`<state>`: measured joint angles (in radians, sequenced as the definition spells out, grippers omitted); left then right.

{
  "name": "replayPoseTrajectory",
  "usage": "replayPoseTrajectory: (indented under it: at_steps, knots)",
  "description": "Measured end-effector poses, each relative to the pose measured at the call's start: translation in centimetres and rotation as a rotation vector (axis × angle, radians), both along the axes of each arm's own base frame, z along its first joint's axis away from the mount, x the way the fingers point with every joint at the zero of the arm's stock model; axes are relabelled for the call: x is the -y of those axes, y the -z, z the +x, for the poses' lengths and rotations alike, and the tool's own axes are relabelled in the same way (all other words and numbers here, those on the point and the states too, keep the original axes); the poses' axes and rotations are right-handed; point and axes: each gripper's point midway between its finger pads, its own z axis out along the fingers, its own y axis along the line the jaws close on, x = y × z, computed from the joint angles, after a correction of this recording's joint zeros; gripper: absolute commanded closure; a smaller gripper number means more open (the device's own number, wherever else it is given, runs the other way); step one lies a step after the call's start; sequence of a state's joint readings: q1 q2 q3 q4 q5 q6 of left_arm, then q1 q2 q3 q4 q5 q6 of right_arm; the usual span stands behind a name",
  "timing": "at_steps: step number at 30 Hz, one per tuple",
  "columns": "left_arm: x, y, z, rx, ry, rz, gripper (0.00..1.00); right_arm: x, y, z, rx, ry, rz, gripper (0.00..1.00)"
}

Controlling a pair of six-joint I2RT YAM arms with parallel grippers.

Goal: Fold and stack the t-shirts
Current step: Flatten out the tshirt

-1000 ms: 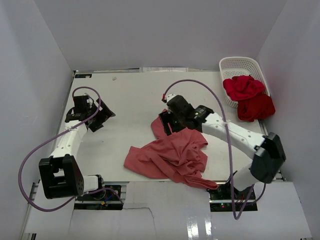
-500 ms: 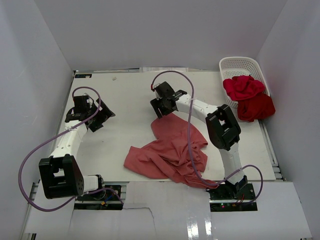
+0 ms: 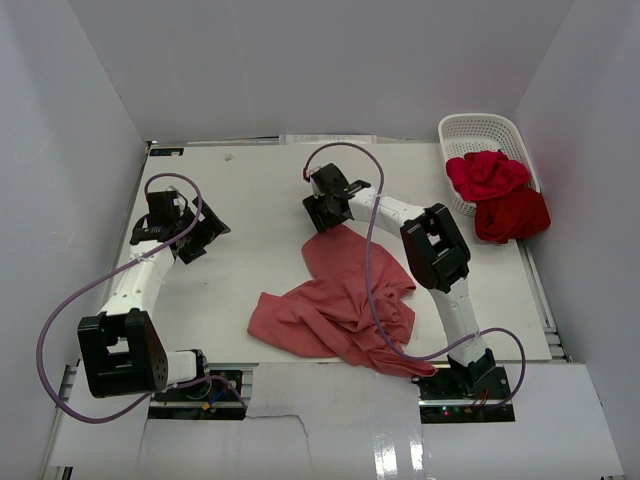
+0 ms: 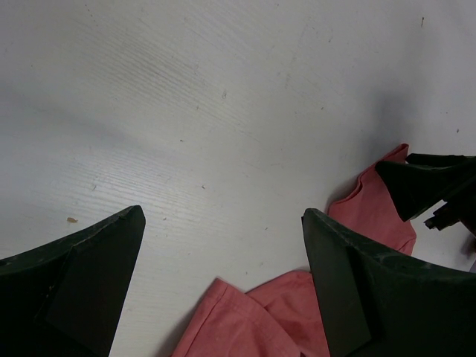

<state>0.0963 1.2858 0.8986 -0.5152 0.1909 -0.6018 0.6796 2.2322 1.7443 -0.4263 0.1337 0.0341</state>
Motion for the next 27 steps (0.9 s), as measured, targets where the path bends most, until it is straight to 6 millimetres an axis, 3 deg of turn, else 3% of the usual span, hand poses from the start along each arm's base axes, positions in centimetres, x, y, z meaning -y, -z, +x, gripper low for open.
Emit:
replayPoseTrajectory:
  at_steps: [11, 16, 22, 25, 27]
  knots:
    - [0.0, 0.0, 0.0, 0.0, 0.001, 0.001, 0.02, 0.1, 0.3, 0.8, 0.007, 0.025, 0.058, 0.47]
    - [0.0, 0.0, 0.0, 0.0, 0.002, 0.002, 0.02, 0.0, 0.4, 0.5, -0.007, 0.029, 0.088, 0.92]
    - [0.2, 0.0, 0.0, 0.003, 0.023, -0.002, 0.02, 0.9, 0.1, 1.0, -0.018, 0.063, 0.09, 0.92]
    - [1.2, 0.1, 0.3, -0.003, 0.084, -0.016, 0.02, 3.0, -0.7, 2.4, -0.025, 0.11, 0.085, 0.92]
    - [2.7, 0.3, 0.8, -0.004, 0.157, -0.03, 0.02, 5.0, -2.3, 4.3, -0.001, 0.159, 0.101, 0.92]
